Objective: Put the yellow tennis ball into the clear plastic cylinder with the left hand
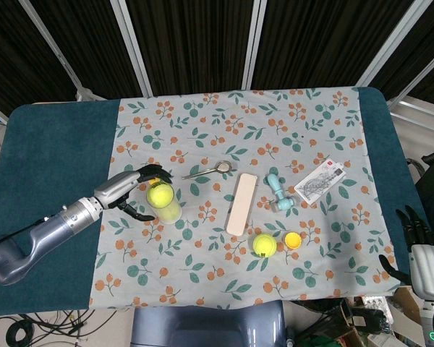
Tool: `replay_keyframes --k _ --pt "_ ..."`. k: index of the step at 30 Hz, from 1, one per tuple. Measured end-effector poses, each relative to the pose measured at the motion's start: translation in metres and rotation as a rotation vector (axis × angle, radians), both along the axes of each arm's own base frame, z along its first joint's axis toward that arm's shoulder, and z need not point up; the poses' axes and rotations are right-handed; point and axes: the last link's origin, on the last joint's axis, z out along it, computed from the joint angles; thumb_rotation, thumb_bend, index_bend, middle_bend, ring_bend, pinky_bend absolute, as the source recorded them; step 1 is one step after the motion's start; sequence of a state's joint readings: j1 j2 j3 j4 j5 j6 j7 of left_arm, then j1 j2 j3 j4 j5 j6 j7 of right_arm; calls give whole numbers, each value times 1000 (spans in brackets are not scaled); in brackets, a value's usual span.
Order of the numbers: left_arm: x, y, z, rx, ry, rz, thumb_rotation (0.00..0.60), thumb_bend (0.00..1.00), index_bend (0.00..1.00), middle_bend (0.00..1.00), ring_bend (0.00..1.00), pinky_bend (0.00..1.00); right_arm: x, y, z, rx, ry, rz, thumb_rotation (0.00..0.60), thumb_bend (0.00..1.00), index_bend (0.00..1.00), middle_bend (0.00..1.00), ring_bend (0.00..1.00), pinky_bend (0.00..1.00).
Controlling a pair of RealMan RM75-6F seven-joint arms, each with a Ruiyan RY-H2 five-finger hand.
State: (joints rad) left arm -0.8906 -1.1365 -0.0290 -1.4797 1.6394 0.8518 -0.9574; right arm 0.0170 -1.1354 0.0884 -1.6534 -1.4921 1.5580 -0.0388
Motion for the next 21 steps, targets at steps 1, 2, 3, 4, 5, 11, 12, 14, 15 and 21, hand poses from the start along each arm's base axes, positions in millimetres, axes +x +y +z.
replay_keyframes --k 1,2,3,4,5,11,12,14,15,21 --pt "0 0 1 4 -3 1 600 133 242 142 15 163 0 0 0 0 0 0 600 173 0 0 112 253" --pt "0 0 1 8 -7 1 600 133 242 142 15 162 0 0 0 0 0 -1 600 173 0 0 112 252" --pt "0 0 2 12 -11 -1 600 133 242 142 15 159 0 0 0 0 0 -1 600 173 0 0 112 252" --pt "0 0 3 15 -13 -3 600 133 243 142 15 154 0 0 0 1 0 -2 600 173 0 0 112 253" --pt "1 0 4 17 -15 -6 600 133 243 142 14 150 0 0 0 1 1 -2 600 174 0 0 112 253" --pt "2 -2 12 46 -22 -23 600 133 242 144 13 143 0 1 -1 1 2 -1 600 174 0 0 112 252" --pt "2 -1 15 68 -25 -32 600 133 242 145 13 143 0 1 -1 1 2 -2 600 174 0 0 112 252" --pt "2 -1 19 96 -28 -43 600 133 242 146 13 144 0 0 -1 2 2 -3 600 174 0 0 112 252" --pt "2 -1 22 124 -27 -55 600 133 242 146 13 144 0 0 -1 3 2 -4 600 174 0 0 112 252" --pt "-6 -8 39 312 52 -134 600 133 234 143 14 143 1 1 -1 2 2 -1 600 174 0 0 112 253"
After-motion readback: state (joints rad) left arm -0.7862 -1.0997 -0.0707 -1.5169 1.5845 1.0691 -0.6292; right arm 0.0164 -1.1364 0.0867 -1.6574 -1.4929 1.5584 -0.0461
